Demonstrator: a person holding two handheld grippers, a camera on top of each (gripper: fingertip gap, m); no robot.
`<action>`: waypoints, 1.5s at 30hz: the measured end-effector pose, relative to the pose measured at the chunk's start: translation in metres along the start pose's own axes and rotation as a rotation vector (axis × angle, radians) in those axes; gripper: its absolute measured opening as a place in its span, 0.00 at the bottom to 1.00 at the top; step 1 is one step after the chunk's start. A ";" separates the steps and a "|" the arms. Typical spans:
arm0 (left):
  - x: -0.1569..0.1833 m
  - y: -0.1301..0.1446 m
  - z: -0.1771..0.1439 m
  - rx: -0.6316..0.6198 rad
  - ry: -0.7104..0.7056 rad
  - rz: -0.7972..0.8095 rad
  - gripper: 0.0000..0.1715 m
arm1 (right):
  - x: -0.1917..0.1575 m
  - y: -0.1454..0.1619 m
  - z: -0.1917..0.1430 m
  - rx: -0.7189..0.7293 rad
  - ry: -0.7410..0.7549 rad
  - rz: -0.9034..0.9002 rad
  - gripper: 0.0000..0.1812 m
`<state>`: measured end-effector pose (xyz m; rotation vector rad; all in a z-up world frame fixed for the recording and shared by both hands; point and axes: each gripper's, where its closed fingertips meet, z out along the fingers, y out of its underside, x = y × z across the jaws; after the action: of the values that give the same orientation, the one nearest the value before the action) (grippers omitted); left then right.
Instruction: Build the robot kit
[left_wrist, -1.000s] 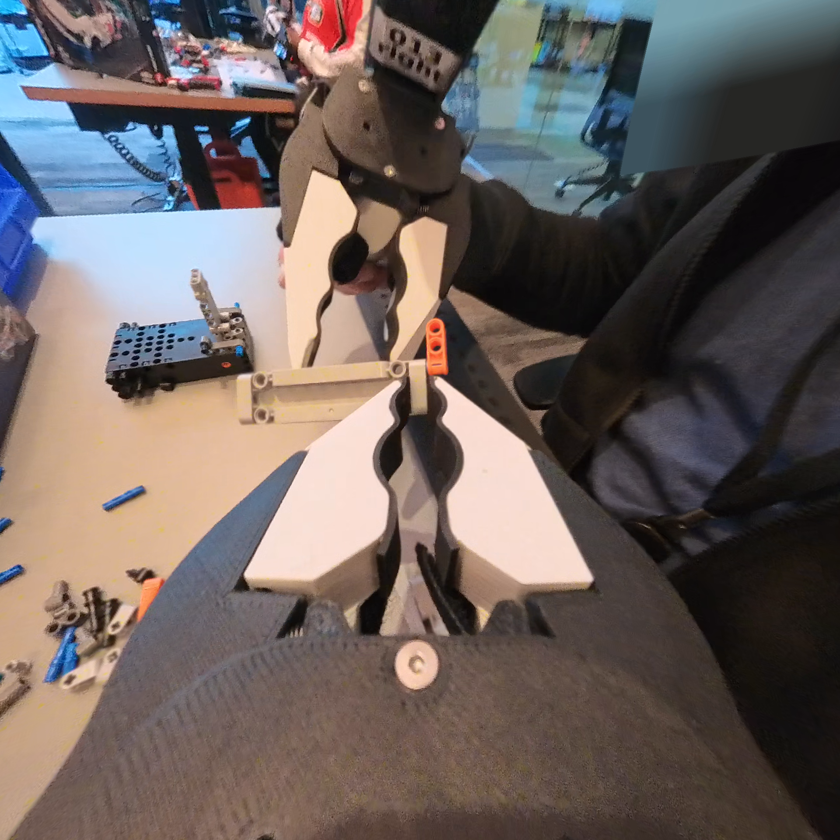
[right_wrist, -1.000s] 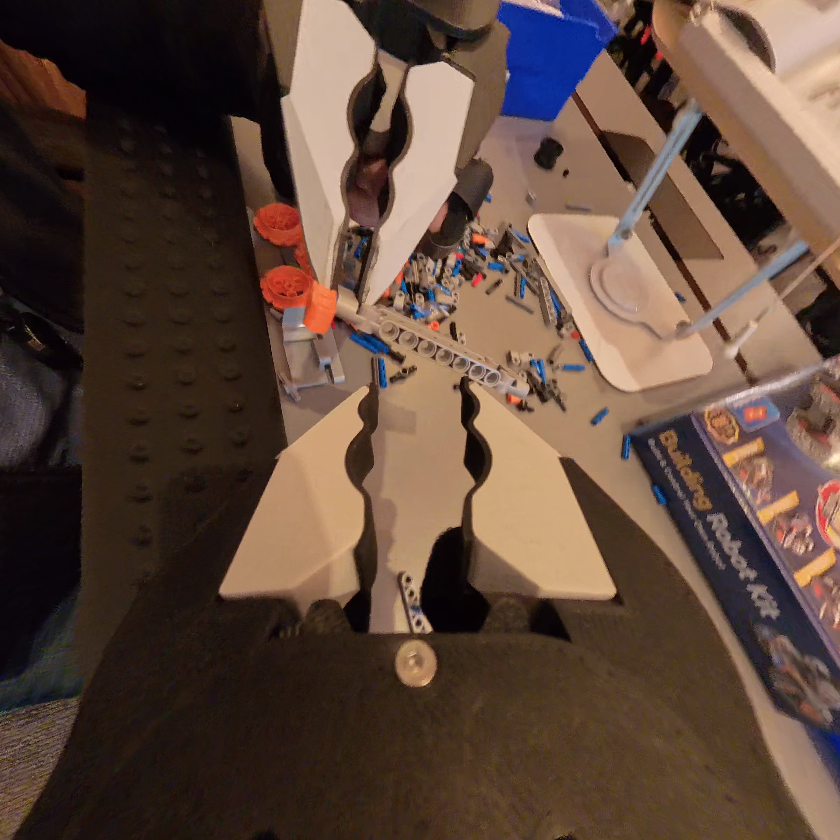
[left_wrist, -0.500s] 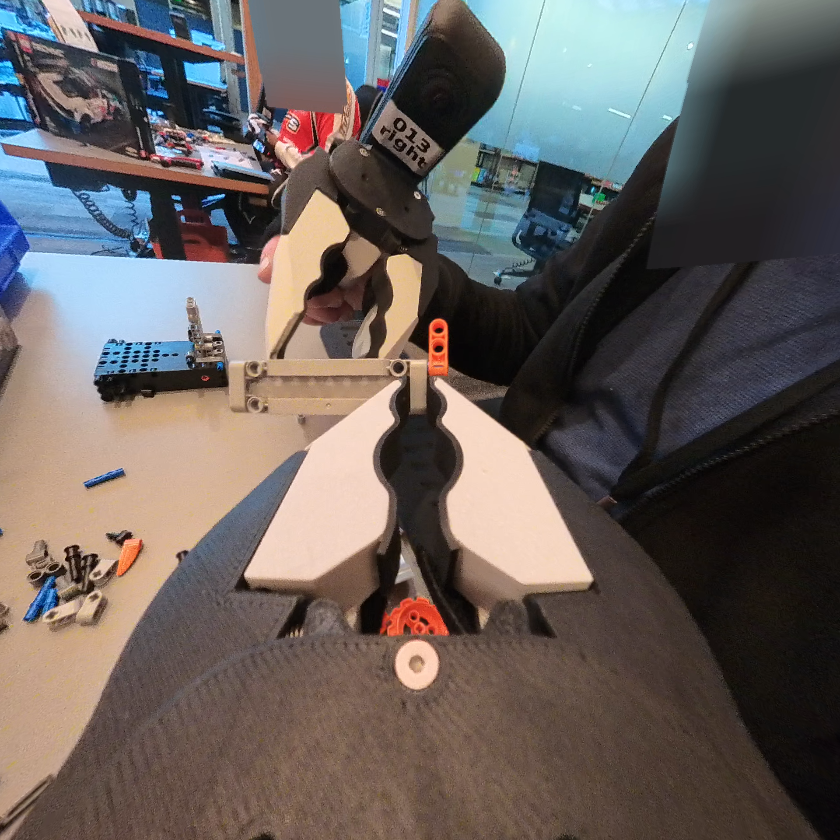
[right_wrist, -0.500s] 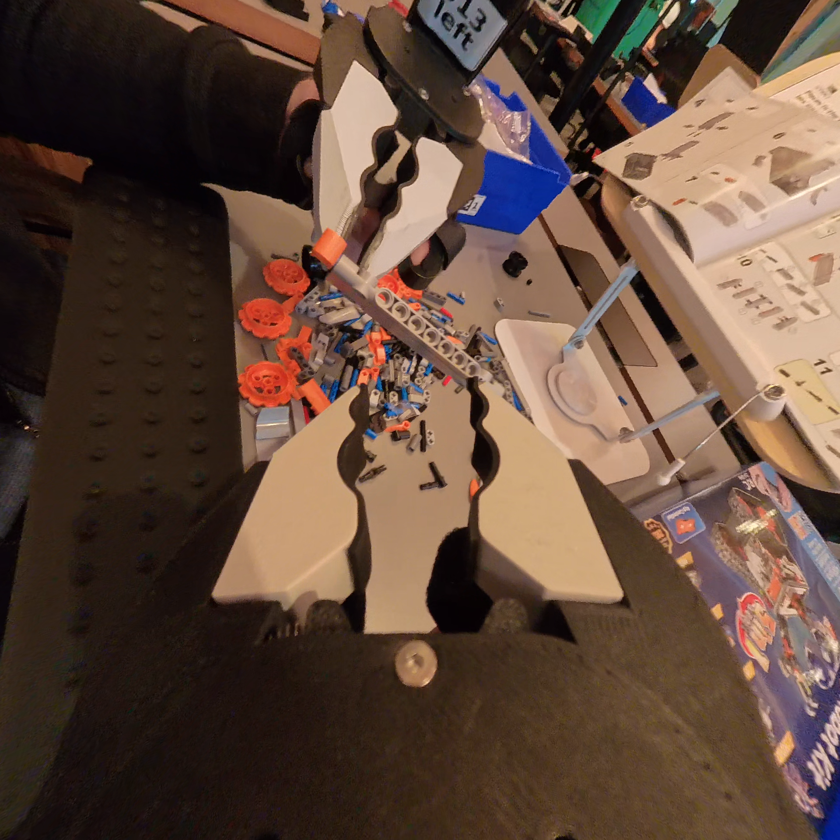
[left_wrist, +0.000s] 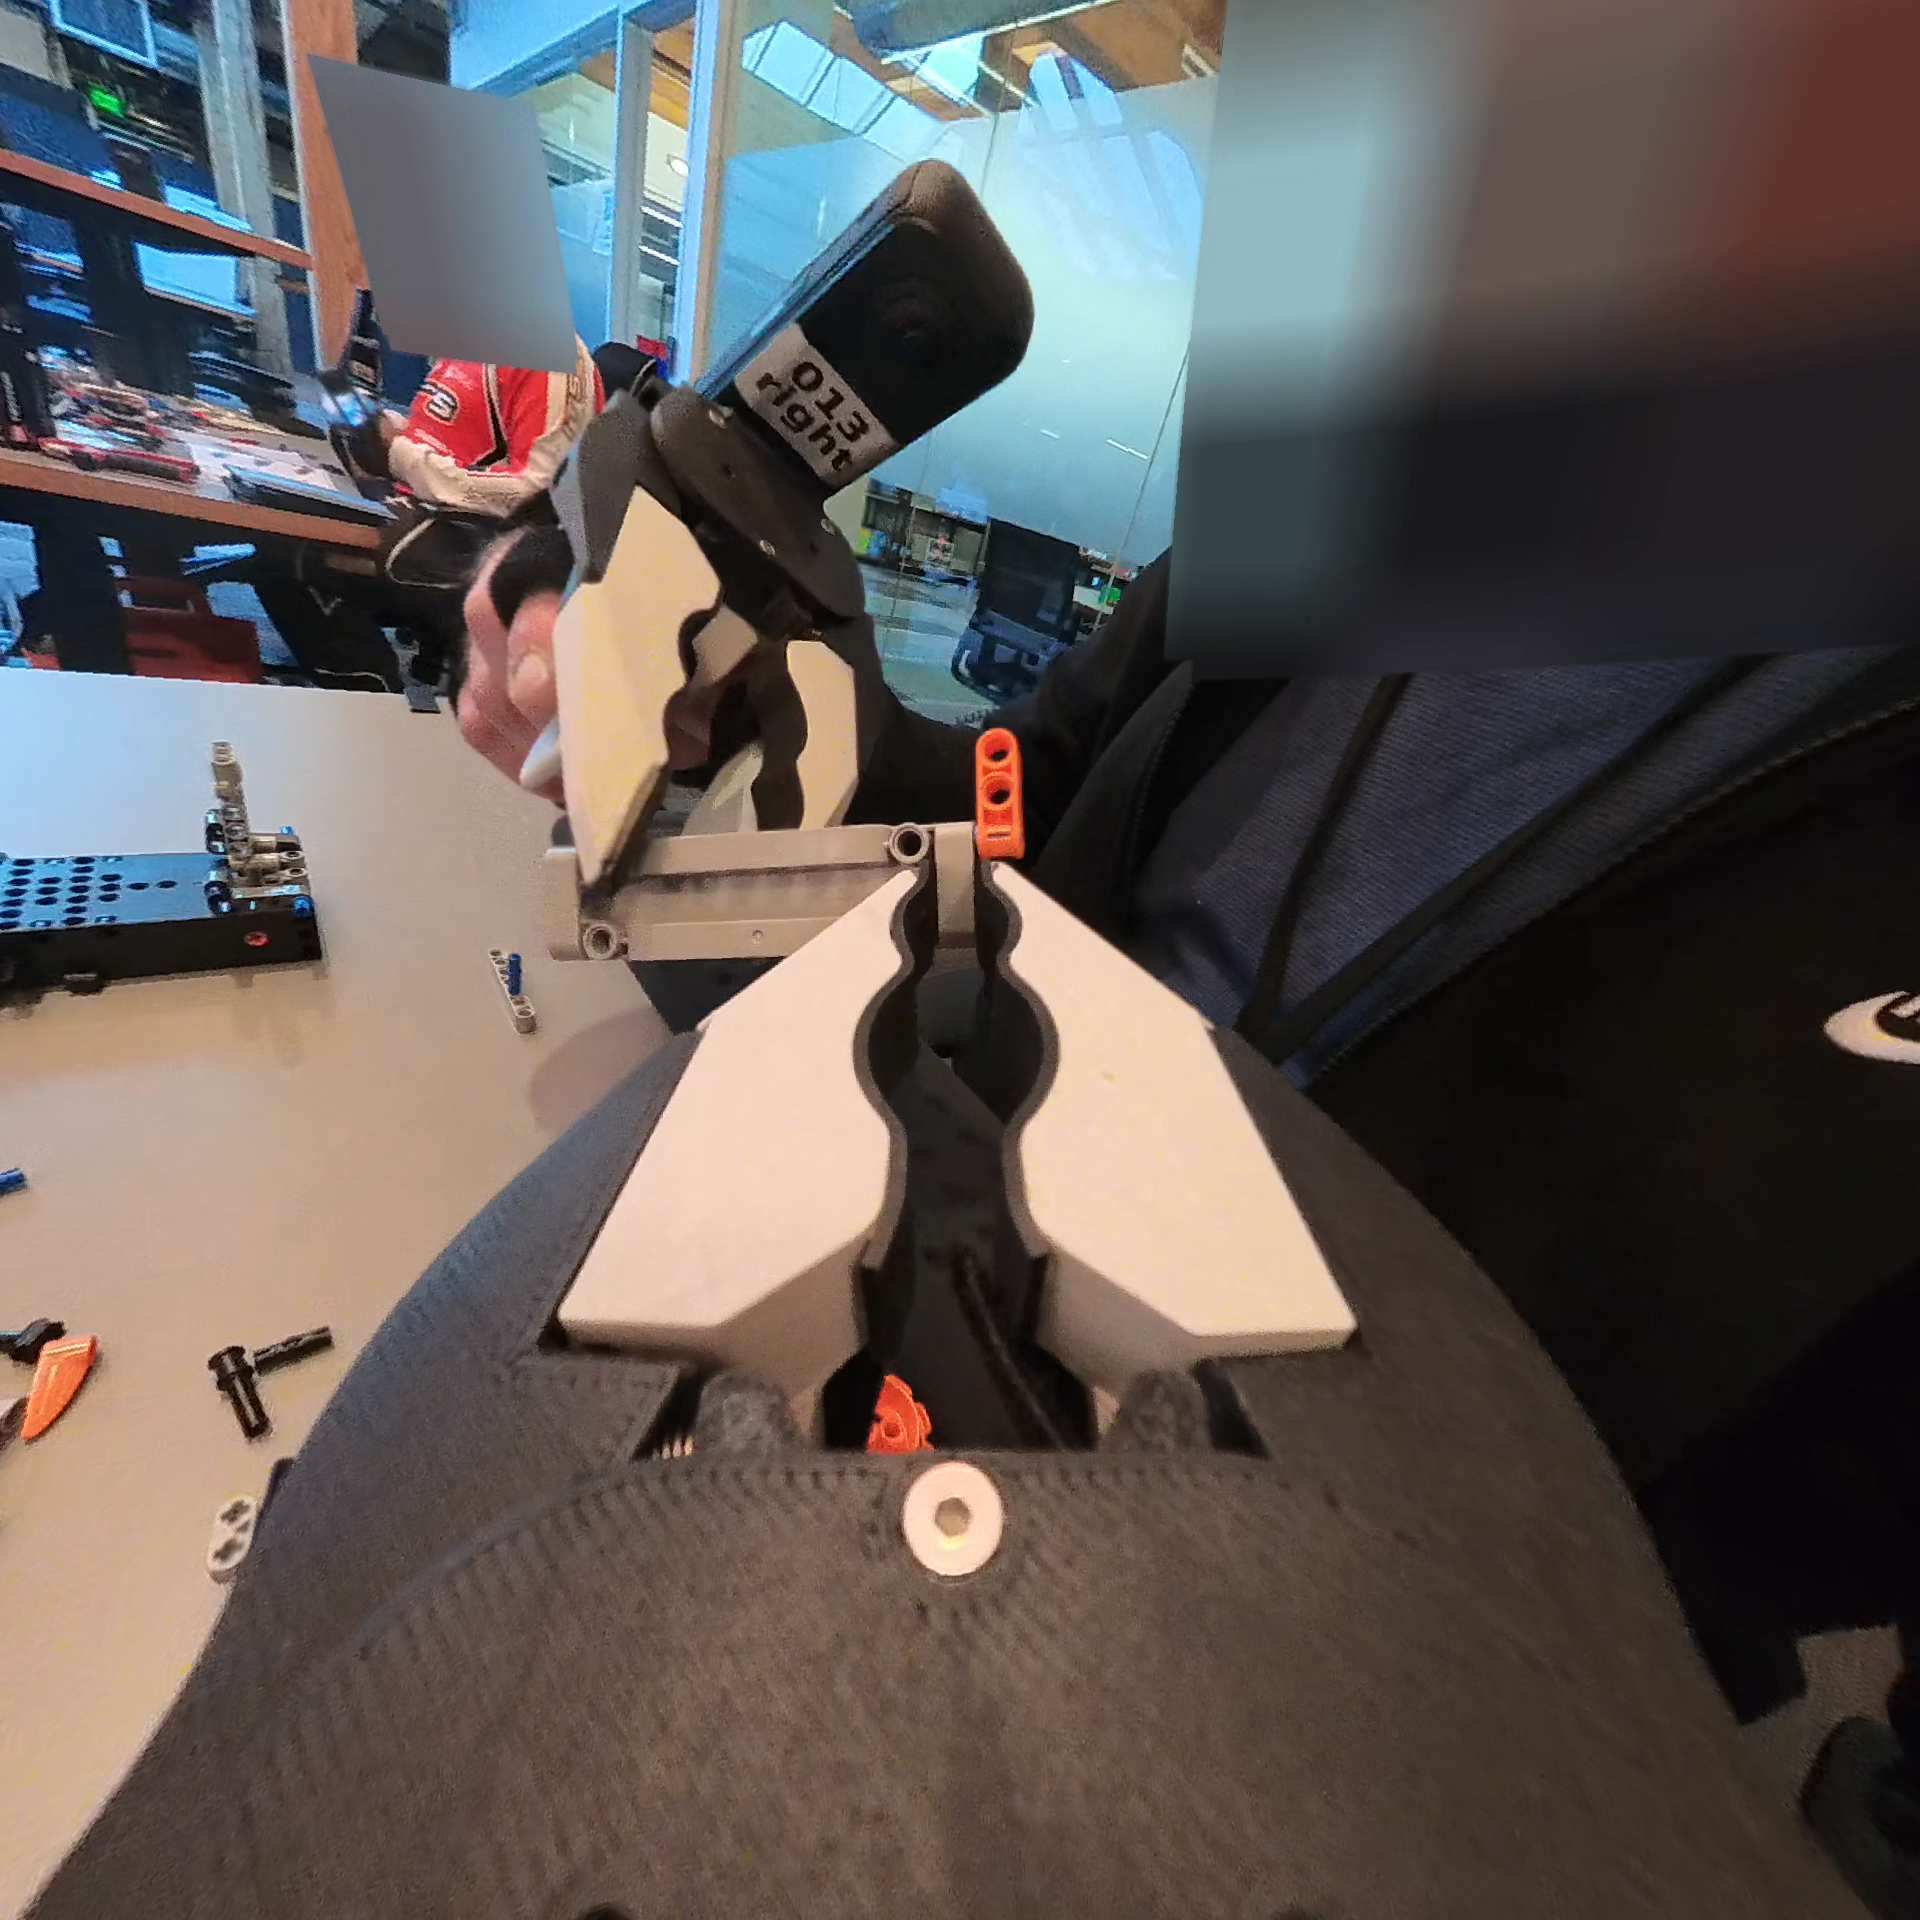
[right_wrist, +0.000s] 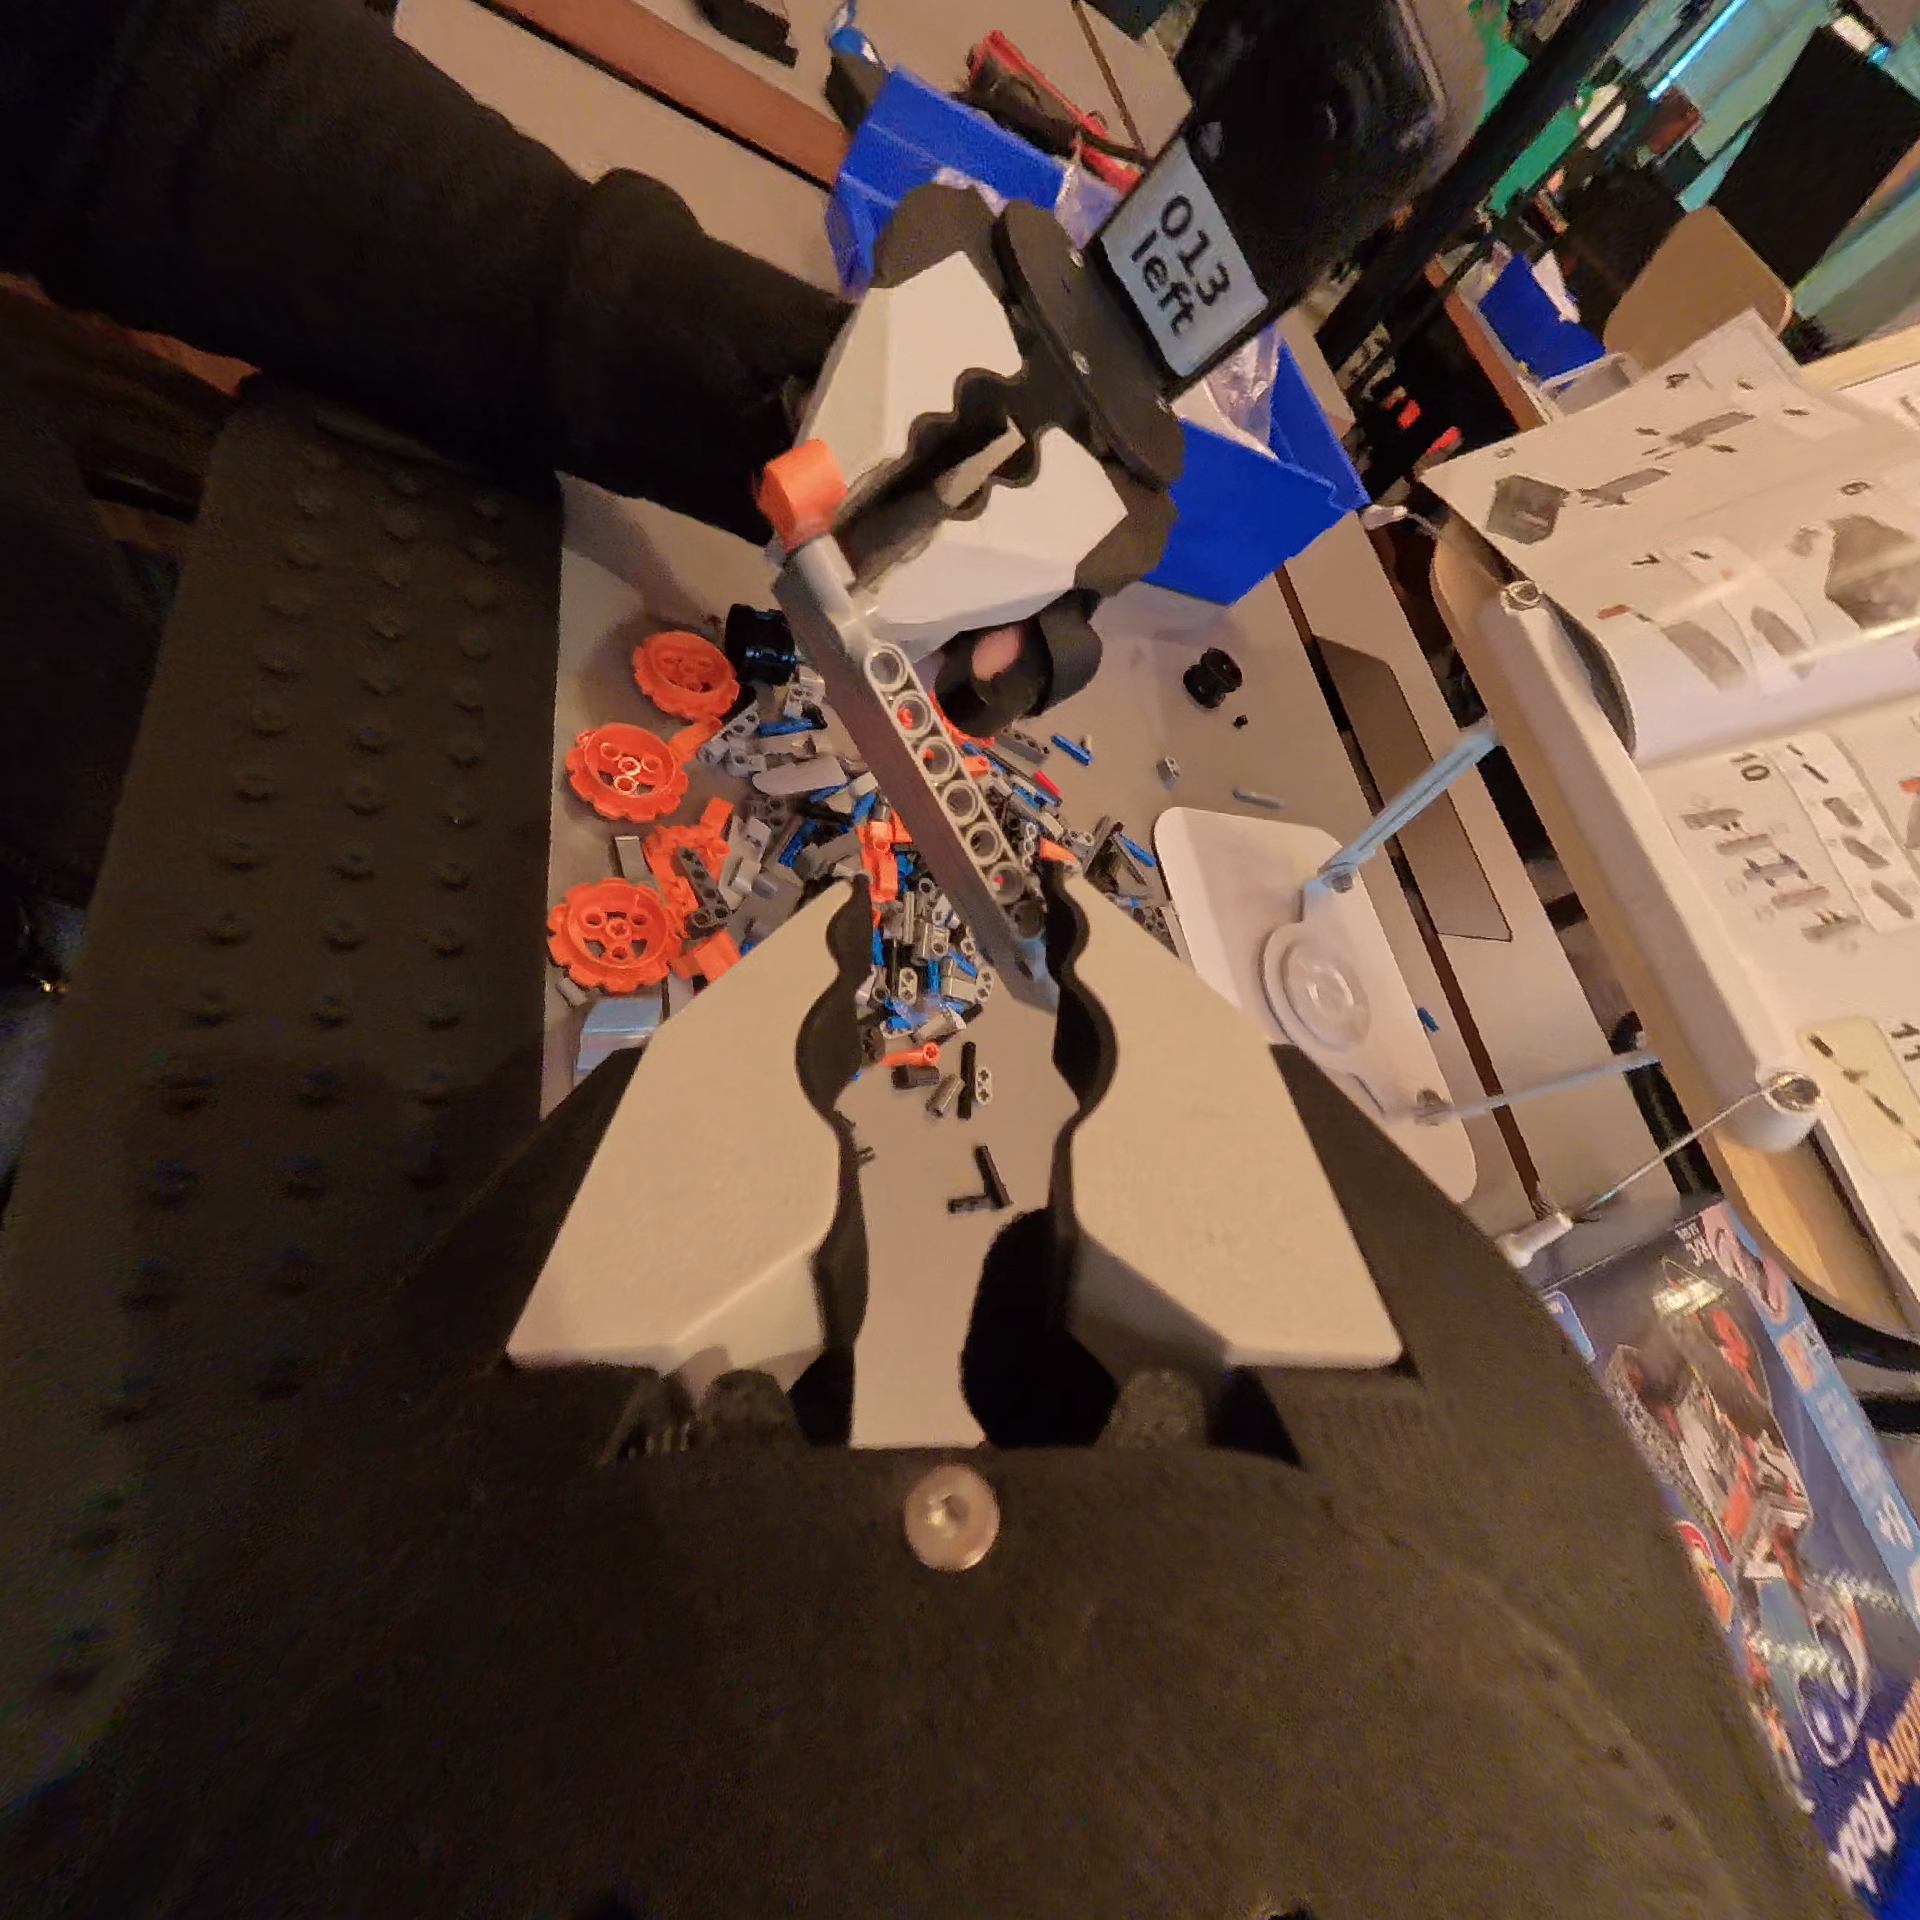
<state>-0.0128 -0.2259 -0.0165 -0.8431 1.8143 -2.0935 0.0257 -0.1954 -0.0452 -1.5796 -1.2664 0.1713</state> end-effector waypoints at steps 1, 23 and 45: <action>0.001 0.000 -0.001 0.001 0.012 -0.003 0.03 | -0.001 0.001 0.002 -0.019 -0.009 -0.008 0.14; -0.053 -0.029 -0.030 0.245 -0.275 -0.053 0.18 | 0.014 -0.002 0.008 0.265 -0.219 0.728 0.03; -0.066 -0.024 -0.027 0.218 -0.395 0.005 0.03 | 0.019 0.002 0.021 0.209 -0.132 0.746 0.03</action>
<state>0.0296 -0.1639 -0.0128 -1.0956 1.3585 -1.9081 0.0213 -0.1673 -0.0472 -1.8057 -0.6690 0.8585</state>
